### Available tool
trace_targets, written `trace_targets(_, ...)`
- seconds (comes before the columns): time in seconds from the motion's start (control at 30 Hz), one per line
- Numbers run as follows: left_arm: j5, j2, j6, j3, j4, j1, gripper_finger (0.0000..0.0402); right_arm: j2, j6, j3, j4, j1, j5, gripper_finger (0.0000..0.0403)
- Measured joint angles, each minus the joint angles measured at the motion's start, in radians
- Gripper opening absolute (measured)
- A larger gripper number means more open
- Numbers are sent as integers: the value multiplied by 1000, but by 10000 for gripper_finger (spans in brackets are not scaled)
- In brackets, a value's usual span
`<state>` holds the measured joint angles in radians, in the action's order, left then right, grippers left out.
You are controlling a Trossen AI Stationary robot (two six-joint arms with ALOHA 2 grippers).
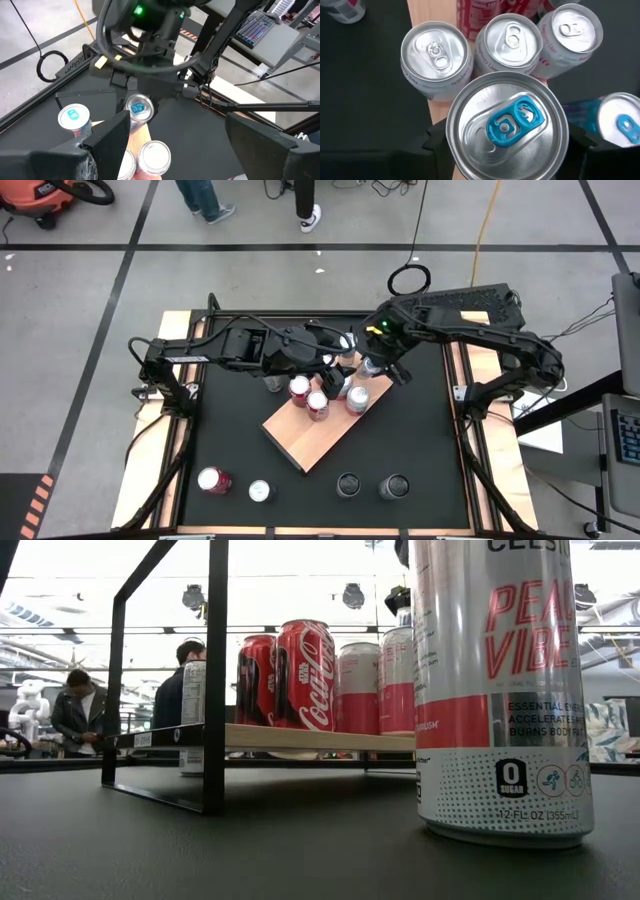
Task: Place canned beverage on shelf
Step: Put the top blue soda can on the shelf
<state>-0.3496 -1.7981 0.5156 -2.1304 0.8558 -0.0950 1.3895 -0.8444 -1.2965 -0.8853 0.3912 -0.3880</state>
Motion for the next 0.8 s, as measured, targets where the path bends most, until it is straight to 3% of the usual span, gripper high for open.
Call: trace_targets(0.8,0,0,-4,0,2,1,325,76,-61,0,50,25,21,219)
